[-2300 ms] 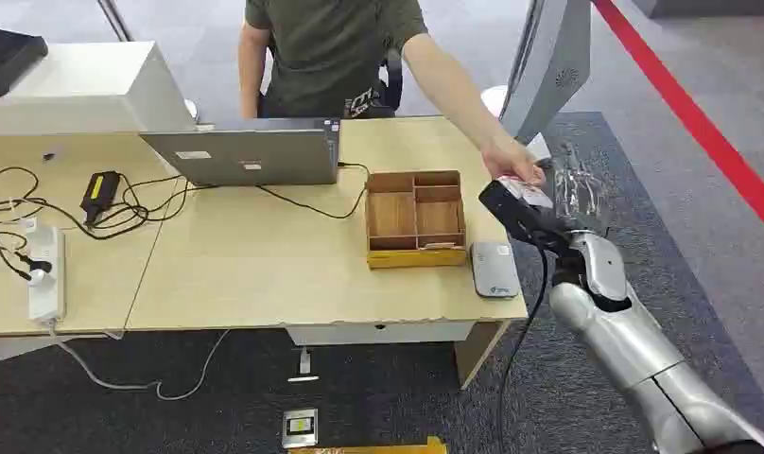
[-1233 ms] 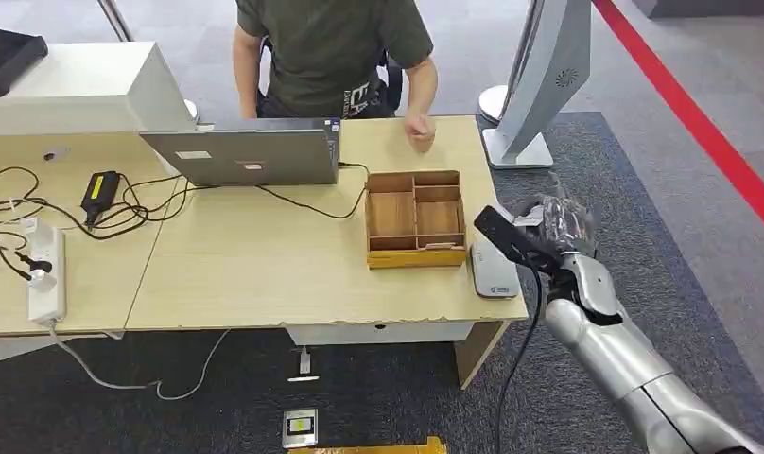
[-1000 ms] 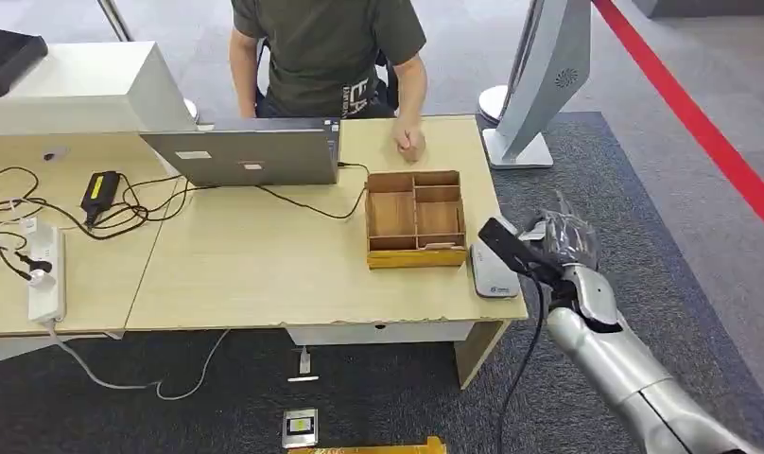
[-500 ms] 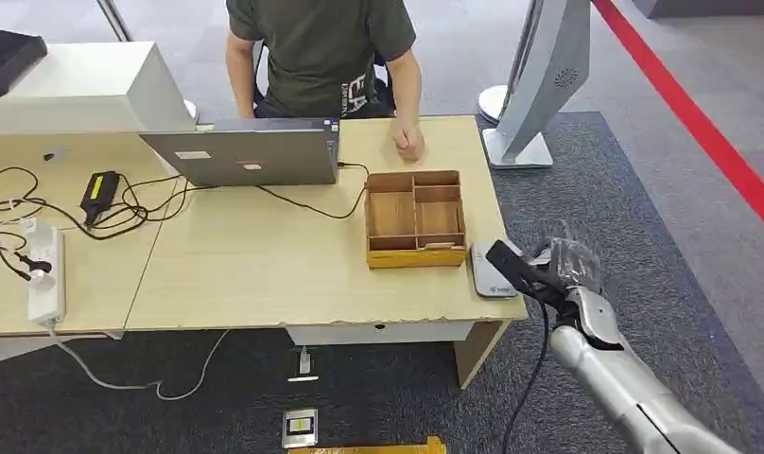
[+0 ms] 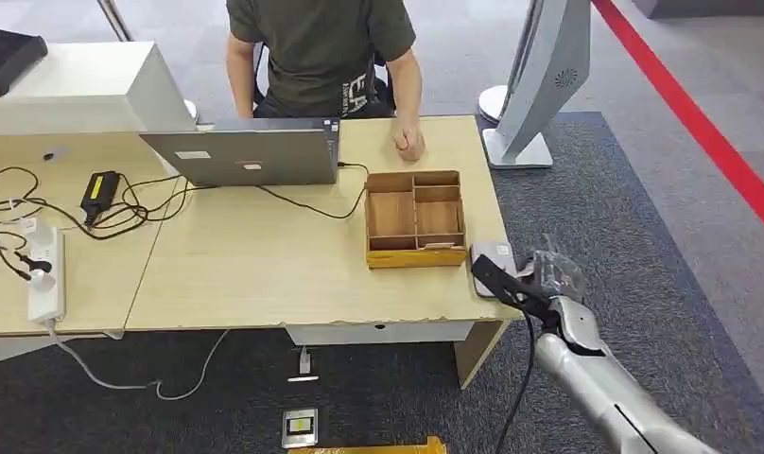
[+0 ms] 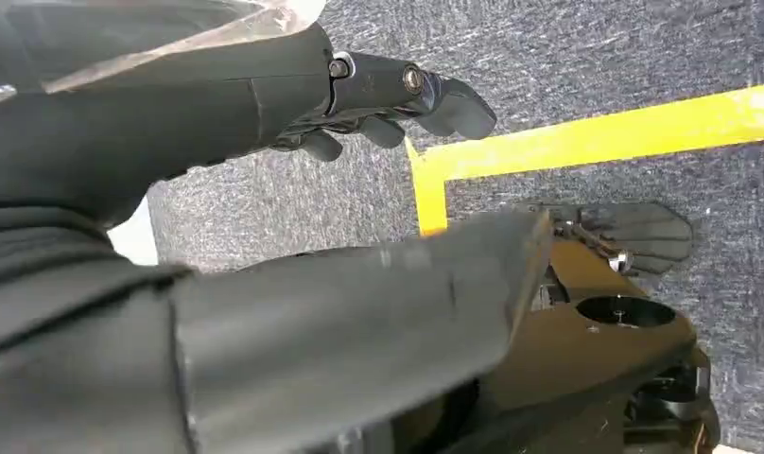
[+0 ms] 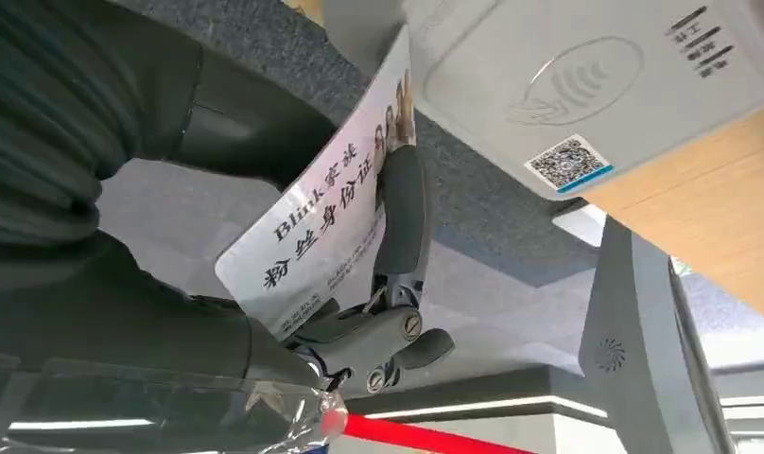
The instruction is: Pass the card to the sensor for recognition and then transmit it.
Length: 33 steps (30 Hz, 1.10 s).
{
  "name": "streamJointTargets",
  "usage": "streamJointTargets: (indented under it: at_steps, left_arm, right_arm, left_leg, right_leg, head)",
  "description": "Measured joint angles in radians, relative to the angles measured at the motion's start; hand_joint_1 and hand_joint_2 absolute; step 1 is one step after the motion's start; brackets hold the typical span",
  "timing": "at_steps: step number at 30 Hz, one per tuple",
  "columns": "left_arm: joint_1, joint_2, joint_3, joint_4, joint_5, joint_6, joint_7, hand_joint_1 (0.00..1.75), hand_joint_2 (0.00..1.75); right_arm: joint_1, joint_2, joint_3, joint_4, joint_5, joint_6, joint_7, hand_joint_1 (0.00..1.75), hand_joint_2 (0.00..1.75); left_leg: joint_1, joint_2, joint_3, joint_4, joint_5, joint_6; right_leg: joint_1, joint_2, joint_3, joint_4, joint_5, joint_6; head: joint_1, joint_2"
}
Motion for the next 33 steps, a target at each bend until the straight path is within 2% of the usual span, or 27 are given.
streamJointTargets:
  at_steps: [16,22,26,33]
  left_arm:
    - [0.001,-0.003,0.009,0.000,0.019,0.014,0.001,0.00,0.00]
    - [0.002,-0.003,0.009,0.000,0.019,0.014,0.013,0.00,0.00]
    - [0.003,-0.003,0.009,0.000,0.019,0.013,0.006,0.00,0.00]
    - [0.004,-0.001,0.009,0.000,0.013,0.005,-0.005,0.00,0.00]
  right_arm:
    - [-0.040,0.076,0.007,0.077,0.042,-0.004,-0.030,1.75,1.75]
    - [-0.062,0.077,0.009,0.088,0.071,0.008,-0.010,1.75,1.75]
    - [-0.083,0.069,0.009,0.063,0.110,0.047,0.021,1.75,1.75]
    - [-0.136,0.034,0.002,-0.059,0.197,0.161,0.085,1.75,1.75]
  left_leg:
    - [0.000,0.000,0.001,0.000,0.001,-0.001]
    - [0.000,0.000,0.000,0.000,0.001,-0.001]
    - [0.000,0.000,0.000,0.000,0.001,-0.001]
    - [0.000,0.000,0.000,0.000,0.001,-0.001]
  right_leg:
    - [0.000,0.000,0.000,0.000,0.000,-0.001]
    - [0.000,0.000,0.000,0.000,0.001,-0.001]
    - [0.000,0.000,0.000,0.000,0.001,-0.001]
    - [0.000,0.000,0.000,0.000,0.001,-0.001]
  head:
    - [-0.001,0.000]
    - [0.000,0.000]
    - [0.000,0.000]
    - [0.000,0.000]
